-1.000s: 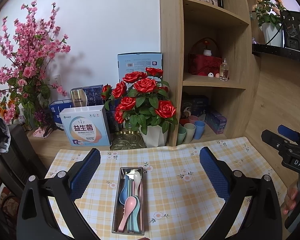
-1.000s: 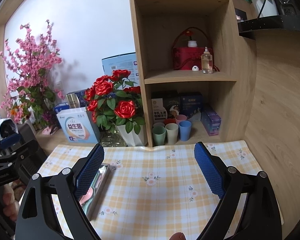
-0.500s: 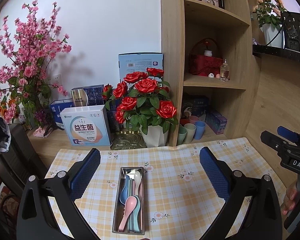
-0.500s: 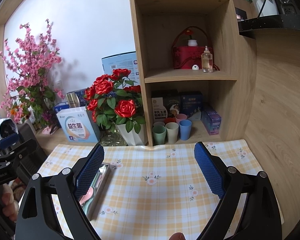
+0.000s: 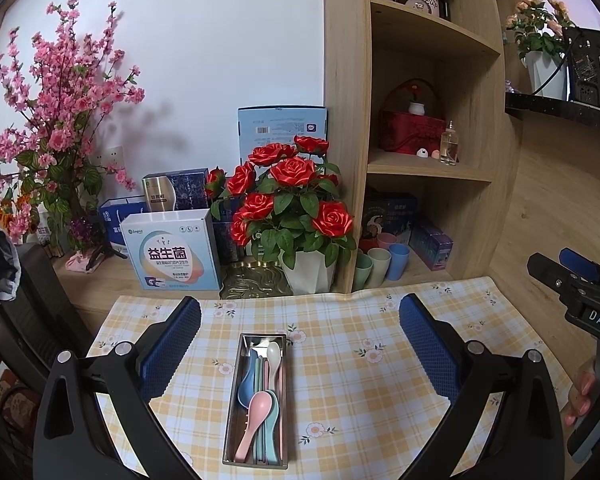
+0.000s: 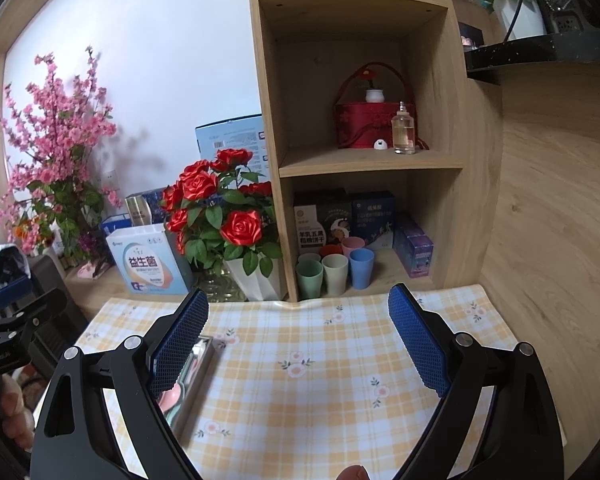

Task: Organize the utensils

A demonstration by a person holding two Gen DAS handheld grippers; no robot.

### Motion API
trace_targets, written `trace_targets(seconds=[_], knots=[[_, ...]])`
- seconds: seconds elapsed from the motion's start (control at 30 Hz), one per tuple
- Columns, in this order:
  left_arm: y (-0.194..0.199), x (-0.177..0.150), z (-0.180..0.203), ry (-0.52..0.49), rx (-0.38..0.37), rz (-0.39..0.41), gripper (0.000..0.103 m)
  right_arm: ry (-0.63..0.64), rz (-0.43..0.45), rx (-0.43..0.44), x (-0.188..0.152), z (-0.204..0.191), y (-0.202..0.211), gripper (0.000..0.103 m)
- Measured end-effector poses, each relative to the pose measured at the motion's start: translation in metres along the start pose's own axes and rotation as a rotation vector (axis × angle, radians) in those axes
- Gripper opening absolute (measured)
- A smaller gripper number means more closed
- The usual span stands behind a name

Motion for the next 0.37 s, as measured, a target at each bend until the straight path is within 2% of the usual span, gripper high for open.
trace_targets(seconds=[0.37], knots=[[0.0035,0.0016,0.002,-0.004,0.007,0.008,0.097,0.005,0.005,-0.003,0.0,-0.0001,0.0031,0.089]])
Point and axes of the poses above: each gripper's, at about its wrist camera, not at the fingertips, and y roughly against the way its jaws point, z to its right, x to its top, the point moved 7 cm from there along -y, roughly the way its jaws point, and after that the axes turned 6 degrees about z, right-handed, at the moved point
